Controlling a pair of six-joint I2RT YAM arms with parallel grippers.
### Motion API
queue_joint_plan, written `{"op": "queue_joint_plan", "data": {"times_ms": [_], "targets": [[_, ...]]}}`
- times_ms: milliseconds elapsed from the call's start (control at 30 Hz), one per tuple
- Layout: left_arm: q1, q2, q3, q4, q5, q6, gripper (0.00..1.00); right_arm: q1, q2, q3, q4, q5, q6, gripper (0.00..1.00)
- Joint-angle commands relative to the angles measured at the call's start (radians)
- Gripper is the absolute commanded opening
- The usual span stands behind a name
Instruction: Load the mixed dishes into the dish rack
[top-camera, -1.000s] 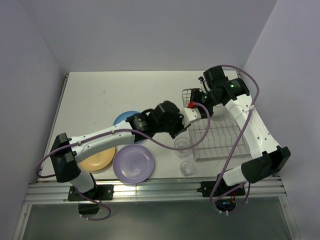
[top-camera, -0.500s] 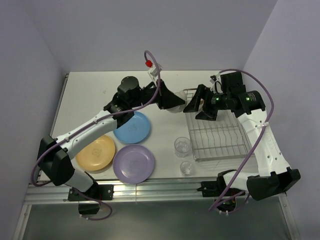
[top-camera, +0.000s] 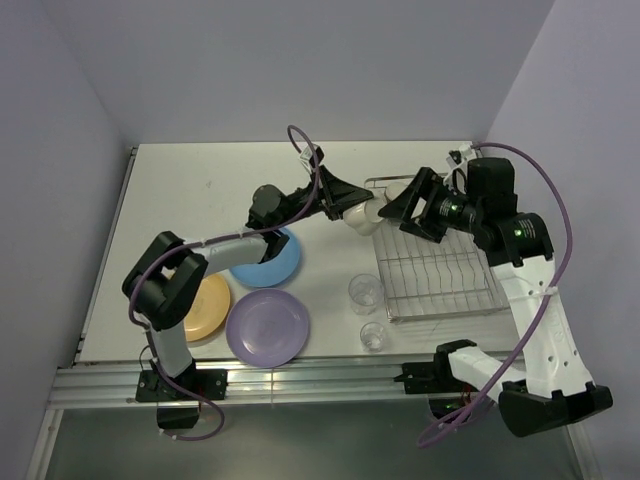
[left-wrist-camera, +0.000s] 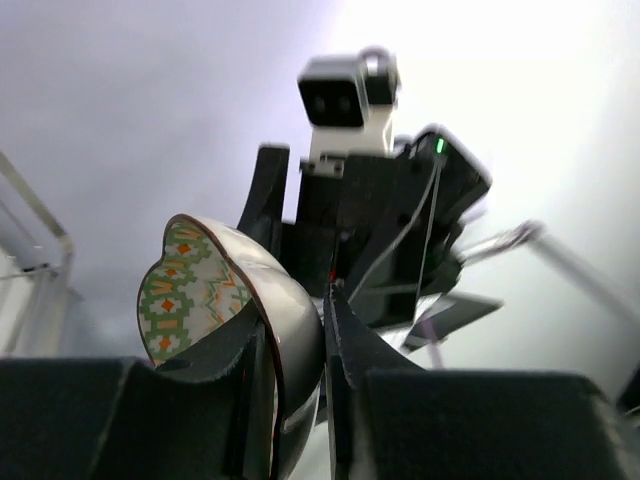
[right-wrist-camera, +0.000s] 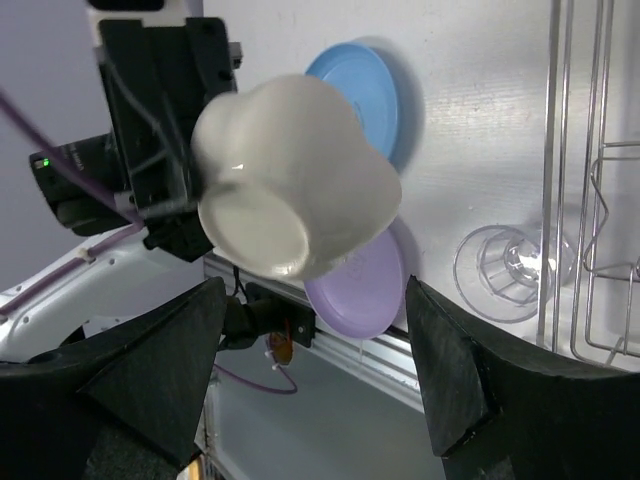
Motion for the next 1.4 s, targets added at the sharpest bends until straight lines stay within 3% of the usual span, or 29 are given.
{"op": "queue_joint_plan", "data": {"times_ms": [0,167,500,767,1067,1367], "targets": [[-0.002,0.047,0.003,0.461,-0.151,-0.304,0.0,-0.008,-0.06,-0.044,0.069,0.046,0.017,0.8],[-0.009,0.091,0.049,0.52,-0.246,-0.37,0.0,-0.022,-0.115,-0.159,0.181,-0.015,0.109,0.79],[-0.039,0.118,0.064,0.63,-0.413,-0.461,0.0,-0.07,-0.222,-0.396,0.514,-0.139,0.442,0.78],[-0.05,0.109,0.049,0.701,-0.513,-0.487,0.0,-0.153,-0.278,-0.61,0.882,-0.211,0.787,0.77],[-0.09,0.117,0.078,0.708,-0.562,-0.527,0.0,-0.165,-0.189,-0.636,1.071,-0.231,0.895,0.75],[-0.099,0.111,0.081,0.707,-0.579,-0.539,0.0,-0.203,-0.169,-0.648,1.109,-0.222,0.897,0.74]]}}
